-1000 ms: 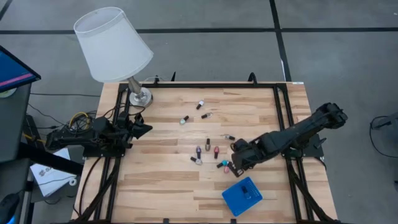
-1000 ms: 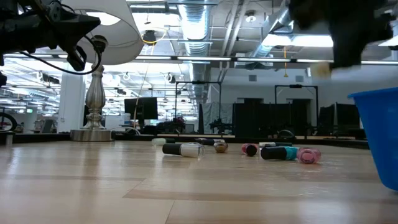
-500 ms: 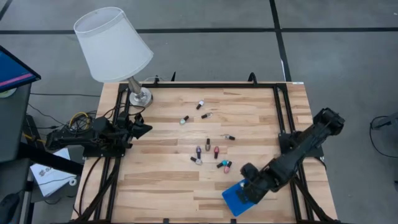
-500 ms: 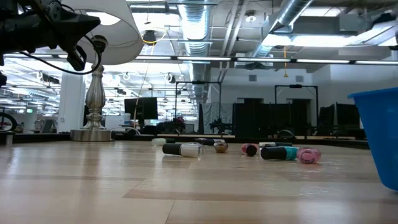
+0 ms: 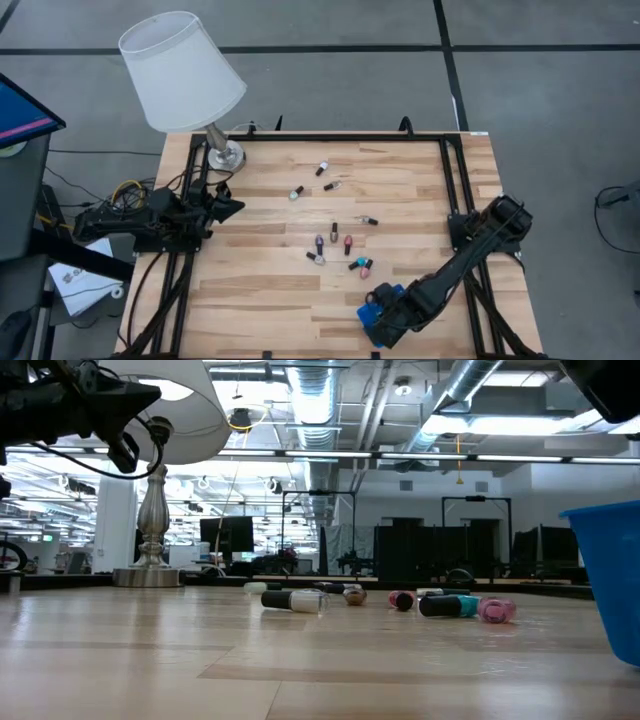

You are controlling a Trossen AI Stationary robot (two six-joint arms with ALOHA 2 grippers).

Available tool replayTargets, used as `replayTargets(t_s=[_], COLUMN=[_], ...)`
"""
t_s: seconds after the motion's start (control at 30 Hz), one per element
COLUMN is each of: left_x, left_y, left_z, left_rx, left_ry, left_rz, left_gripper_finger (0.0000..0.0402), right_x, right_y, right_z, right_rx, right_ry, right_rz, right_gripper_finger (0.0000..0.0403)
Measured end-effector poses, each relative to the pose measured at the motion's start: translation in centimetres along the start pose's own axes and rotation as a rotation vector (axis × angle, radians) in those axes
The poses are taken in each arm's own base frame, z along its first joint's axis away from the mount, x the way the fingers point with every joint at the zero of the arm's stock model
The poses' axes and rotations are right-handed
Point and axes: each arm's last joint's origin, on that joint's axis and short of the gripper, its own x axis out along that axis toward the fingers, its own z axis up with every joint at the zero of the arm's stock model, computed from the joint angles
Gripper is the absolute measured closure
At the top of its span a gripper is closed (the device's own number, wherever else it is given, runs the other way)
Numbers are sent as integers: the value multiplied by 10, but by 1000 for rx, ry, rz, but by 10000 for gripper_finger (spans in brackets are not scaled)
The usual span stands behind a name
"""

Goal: Pick & Place Nail Polish
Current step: Put the yellow nail polish into the blue bin, then put the pink nail polish into the blue bin

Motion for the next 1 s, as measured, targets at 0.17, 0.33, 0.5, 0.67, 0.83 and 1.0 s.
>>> replayTargets(t_s=[0.17, 0.33, 0.5, 0.67, 0.83, 1.0], left_x=[0, 0, 0, 0, 0, 0], left_y=[-1, -1, -1, -1, -1, -2], left_z=[1, 2, 2, 2, 3, 3], left_rx=[0, 0, 0, 0, 0, 0], left_ry=[-10, -17, -23, -24, -26, -31], left_rz=[-6, -10, -13, -13, -15, -17], left_gripper_finger=[401, 401, 401, 401, 401, 401], right_x=[2, 2, 2, -23, -80, -121], right_y=[0, -2, -2, 8, 5, -18], right_z=[2, 5, 3, 3, 21, 62], right_rx=[-1, 4, 0, -62, -104, 66], right_ry=[-4, -8, -4, 0, -98, -216], right_rz=[-22, -40, -40, 11, -27, -139], right_gripper_finger=[351, 305, 239, 190, 178, 179])
